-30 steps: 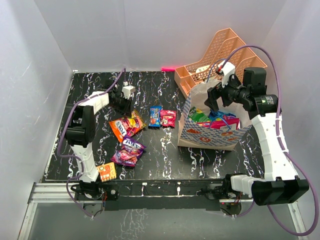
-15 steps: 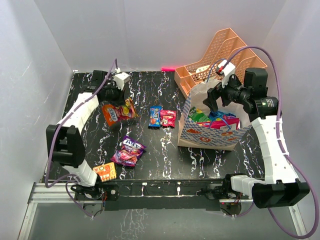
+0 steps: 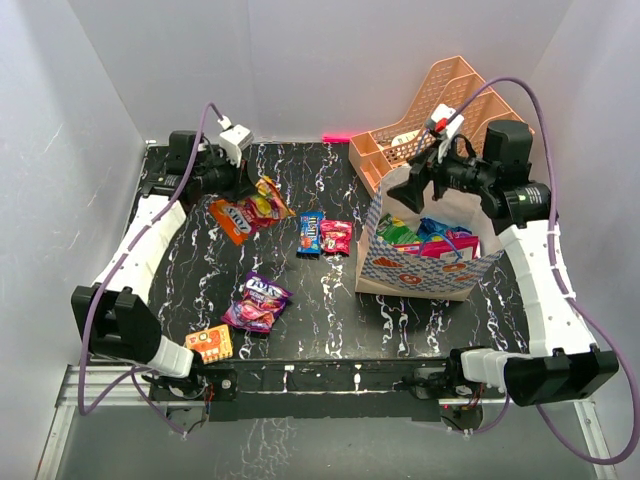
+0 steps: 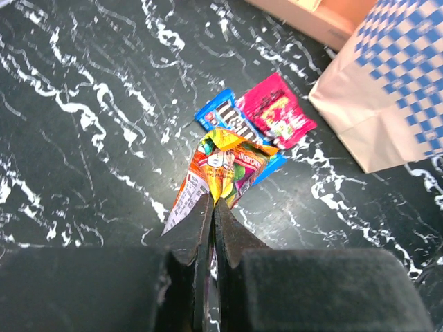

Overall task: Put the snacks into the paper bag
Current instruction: Pick up the snack from the center of the board, then place the snack in the paper bag.

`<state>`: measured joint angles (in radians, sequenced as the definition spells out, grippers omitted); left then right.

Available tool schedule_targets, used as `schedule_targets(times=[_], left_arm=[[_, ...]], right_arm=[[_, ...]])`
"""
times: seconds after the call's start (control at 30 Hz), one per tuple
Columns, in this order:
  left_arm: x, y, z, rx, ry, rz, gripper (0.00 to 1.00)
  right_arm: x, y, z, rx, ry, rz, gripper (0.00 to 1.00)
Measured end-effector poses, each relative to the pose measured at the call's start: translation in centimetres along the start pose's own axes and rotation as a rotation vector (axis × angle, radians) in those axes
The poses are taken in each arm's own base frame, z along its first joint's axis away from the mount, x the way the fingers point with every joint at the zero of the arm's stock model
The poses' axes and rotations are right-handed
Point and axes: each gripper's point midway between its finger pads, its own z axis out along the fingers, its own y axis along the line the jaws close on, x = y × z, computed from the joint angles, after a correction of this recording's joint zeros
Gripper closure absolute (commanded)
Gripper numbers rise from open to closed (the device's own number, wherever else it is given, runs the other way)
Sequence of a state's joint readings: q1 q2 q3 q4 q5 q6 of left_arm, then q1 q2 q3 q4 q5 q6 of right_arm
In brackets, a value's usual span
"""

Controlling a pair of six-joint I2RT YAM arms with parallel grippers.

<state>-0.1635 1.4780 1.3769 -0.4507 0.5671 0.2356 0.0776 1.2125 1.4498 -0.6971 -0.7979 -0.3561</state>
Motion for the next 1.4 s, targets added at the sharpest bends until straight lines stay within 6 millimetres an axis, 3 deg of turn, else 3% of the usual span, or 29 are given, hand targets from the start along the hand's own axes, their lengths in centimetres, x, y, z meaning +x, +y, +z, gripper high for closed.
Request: schedule_targets(times=[0.23, 0.37, 0.5, 0.67, 0.9, 1.0, 1.1, 1.23, 1.4], left_arm=[[-3.6, -3.1, -0.4, 0.081, -0.072, -0.006, 1.00], [-4.6, -4.7, -0.6, 0.119, -0.098, -0.019, 1.00], [-5.7, -6.0, -1.0, 0.143, -0.126, -0.026, 1.00], [-7.0, -7.3, -1.7, 0.165, -0.165, -0.020, 1.00], [-8.7, -9.8, -4.2, 0.197, -0.237, -0.004, 1.00], [-9.4, -10.6, -5.4, 0.210, -0.276, 0.006, 1.00], [-9.6, -11.3, -6.2, 0.225, -0.295, 0.007, 1.00], [-9.5, -11.7, -6.3, 0.241, -0.299, -0.005, 1.00], [-8.3, -11.8, -5.8, 0.253, -0.279, -0.027, 1.00]], right_arm=[[-5.5, 1.7, 3.0, -0.131, -0.120, -0.070, 0.07], [-6.7, 3.8, 6.2, -0.227, -0.142, -0.081, 0.07], [-6.0, 6.1, 10.1, -0.323, -0.110, -0.055, 0.05], [-3.0, 8.3, 14.6, -0.376, -0.022, -0.017, 0.03], [-0.7, 9.4, 17.0, -0.378, 0.047, -0.020, 0.04], [-0.3, 9.4, 17.4, -0.377, 0.057, -0.030, 0.10], [-0.1, 9.6, 17.6, -0.397, 0.057, -0.036, 0.22], [-0.2, 10.5, 17.7, -0.453, 0.049, -0.022, 0.40], [-0.5, 11.4, 17.4, -0.506, 0.038, 0.003, 0.54]])
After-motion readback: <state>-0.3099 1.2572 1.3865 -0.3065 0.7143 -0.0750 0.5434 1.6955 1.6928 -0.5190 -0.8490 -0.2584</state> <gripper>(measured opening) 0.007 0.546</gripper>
